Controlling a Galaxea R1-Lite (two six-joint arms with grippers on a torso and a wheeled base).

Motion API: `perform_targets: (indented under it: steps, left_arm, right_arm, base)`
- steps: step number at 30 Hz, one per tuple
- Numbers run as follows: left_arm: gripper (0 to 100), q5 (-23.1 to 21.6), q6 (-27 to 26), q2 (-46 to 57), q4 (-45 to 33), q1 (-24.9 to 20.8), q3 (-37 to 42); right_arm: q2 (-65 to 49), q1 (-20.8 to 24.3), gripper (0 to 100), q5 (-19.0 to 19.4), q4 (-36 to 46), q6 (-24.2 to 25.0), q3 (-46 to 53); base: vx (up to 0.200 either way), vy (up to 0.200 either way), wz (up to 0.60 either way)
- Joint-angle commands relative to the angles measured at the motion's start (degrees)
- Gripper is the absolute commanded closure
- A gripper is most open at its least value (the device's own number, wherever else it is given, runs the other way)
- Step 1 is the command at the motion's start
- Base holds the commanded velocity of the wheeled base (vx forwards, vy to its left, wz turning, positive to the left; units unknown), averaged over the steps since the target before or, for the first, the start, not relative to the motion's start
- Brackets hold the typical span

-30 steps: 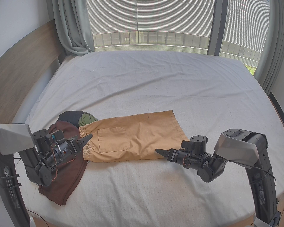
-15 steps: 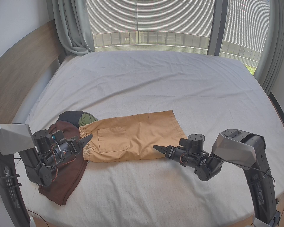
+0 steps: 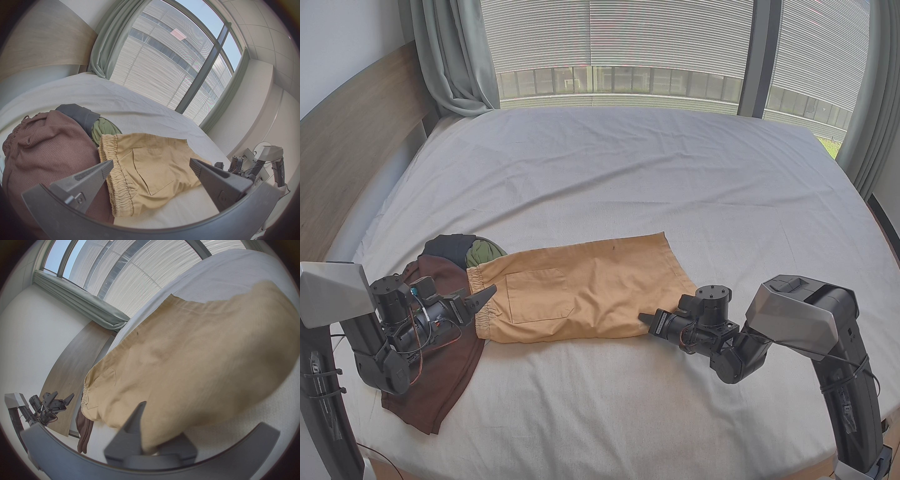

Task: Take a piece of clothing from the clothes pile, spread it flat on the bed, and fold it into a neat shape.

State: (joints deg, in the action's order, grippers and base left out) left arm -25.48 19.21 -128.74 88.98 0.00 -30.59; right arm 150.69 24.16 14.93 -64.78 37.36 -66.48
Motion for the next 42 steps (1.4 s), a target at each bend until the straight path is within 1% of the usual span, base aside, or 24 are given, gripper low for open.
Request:
perform_targets:
  steps: [1,6,10,13,14,15,17,19,23,27,30,32,35,36,40,42]
  left_arm:
    - [0,0.0,-0.1,-0.7,0.1,0.1,0.1]
    - [0,0.0,-0.1,-1.4,0.1,0.1,0.1]
    - [0,-0.1,-0.1,-1.6,0.1,0.0,0.6]
    - [0,-0.9,-0.1,-1.7,0.1,-0.1,0.8]
    - [0,-2.2,-0.1,-1.7,0.1,-0.1,0.8]
    - [0,-2.7,-0.1,-1.7,0.1,-0.1,0.8]
    - [0,-2.9,-0.1,-1.7,0.1,-0.1,0.8]
    - [0,-3.0,-0.1,-1.7,0.1,-0.1,0.7]
    - [0,-3.5,0.0,-1.8,0.1,-0.5,0.8]
    - [0,-4.0,0.0,-2.5,0.1,-1.4,1.0]
    - [0,-5.8,-0.1,-2.4,0.1,-2.1,1.9]
    - [0,-6.2,0.0,-2.4,0.1,-2.3,2.1]
    - [0,-7.9,-0.1,-2.8,0.1,-2.5,2.4]
    - [0,-8.4,-0.1,-3.2,0.1,-2.6,2.5]
    - [0,-9.6,-0.2,-5.1,0.1,-3.0,2.9]
    - [0,-10.8,-0.4,-7.1,0.1,-3.5,3.4]
  right_arm:
    - [-2.6,-0.1,100,-0.2,-0.1,-0.5,2.5]
    - [-8.8,-0.5,100,-0.2,0.4,-1.6,8.0]
    - [-13.0,-1.7,100,-0.2,2.5,-4.1,13.9]
    - [-14.5,-2.1,100,-0.2,2.8,-5.4,17.2]
    - [-16.0,-2.6,100,-0.2,2.9,-6.8,21.2]
    - [-16.4,-3.0,100,-0.2,2.9,-7.6,23.1]
    - [-16.7,-3.2,100,-0.2,2.9,-8.2,24.5]
    - [-17.4,-4.2,100,-0.3,2.8,-9.6,28.0]
    - [-17.5,-5.3,100,-0.3,2.7,-10.6,31.1]
    - [-17.3,-5.4,100,-0.3,2.2,-11.3,33.3]
    - [-16.7,-5.2,100,-0.2,1.9,-12.2,34.2]
    - [-16.7,-5.1,100,-0.3,1.9,-12.1,34.2]
    - [-16.7,-5.0,100,-0.2,1.9,-12.4,34.1]
    - [-16.6,-5.0,0,-0.2,1.8,-12.4,34.1]
    - [-15.3,-4.6,0,-0.2,0.4,-12.8,34.6]
    - [-15.0,-4.3,0,-0.2,-1.9,-14.2,37.6]
  base:
    - [0.000,0.000,0.00]
    - [0.000,0.000,0.00]
    - [0.000,0.000,0.00]
    - [0.000,0.000,0.00]
    - [0.000,0.000,0.00]
    - [0.000,0.000,0.00]
    - [0.000,0.000,0.00]
    - [0.000,0.000,0.00]
    - [0.000,0.000,0.00]
    - [0.000,0.000,0.00]
    - [0.000,0.000,0.00]
    - [0.000,0.000,0.00]
    - [0.000,0.000,0.00]
    - [0.000,0.000,0.00]
    - [0.000,0.000,0.00]
    - [0.000,0.000,0.00]
